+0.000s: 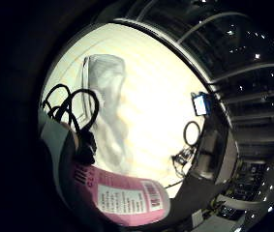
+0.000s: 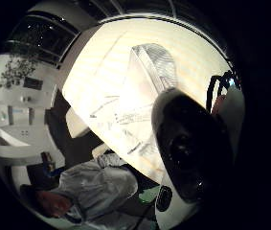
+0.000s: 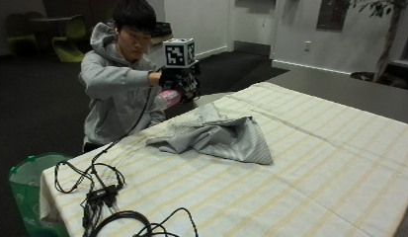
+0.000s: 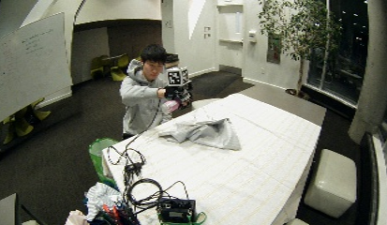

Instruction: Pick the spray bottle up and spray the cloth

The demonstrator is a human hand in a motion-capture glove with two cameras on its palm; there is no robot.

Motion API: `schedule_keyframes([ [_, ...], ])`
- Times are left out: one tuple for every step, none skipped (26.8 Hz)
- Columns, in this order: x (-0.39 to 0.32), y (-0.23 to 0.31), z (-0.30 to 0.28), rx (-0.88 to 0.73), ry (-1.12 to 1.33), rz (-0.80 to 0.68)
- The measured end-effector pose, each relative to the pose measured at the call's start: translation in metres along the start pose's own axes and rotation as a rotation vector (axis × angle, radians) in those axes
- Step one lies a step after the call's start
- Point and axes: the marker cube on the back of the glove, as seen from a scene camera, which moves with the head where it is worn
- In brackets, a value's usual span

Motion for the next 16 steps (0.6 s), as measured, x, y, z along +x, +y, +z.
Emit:
schedule_keyframes([
  [-0.002,-0.002,0.005,-0.011,-0.003,-0.002],
  [-0.003,-0.004,0.012,-0.024,-0.005,-0.001],
  [-0.005,-0.006,0.02,-0.037,-0.006,0.002],
  [-0.006,-0.008,0.028,-0.05,-0.008,0.006],
  [-0.008,-0.01,0.035,-0.062,-0.012,0.007],
  [-0.009,-0.012,0.041,-0.072,-0.018,0.006],
  [-0.011,-0.013,0.045,-0.078,-0.023,0.004],
  [-0.012,-0.014,0.048,-0.082,-0.029,0.002],
  [-0.012,-0.016,0.049,-0.084,-0.033,0.002],
  [-0.012,-0.017,0.048,-0.083,-0.038,0.003],
  [-0.012,-0.019,0.046,-0.079,-0.044,0.005],
  [-0.012,-0.021,0.042,-0.072,-0.053,0.008],
  [-0.013,-0.023,0.038,-0.061,-0.067,0.01],
  [-0.017,-0.024,0.032,-0.044,-0.085,0.01],
  [-0.024,-0.025,0.026,-0.024,-0.108,0.008],
  [-0.032,-0.026,0.021,0.0,-0.136,0.005],
])
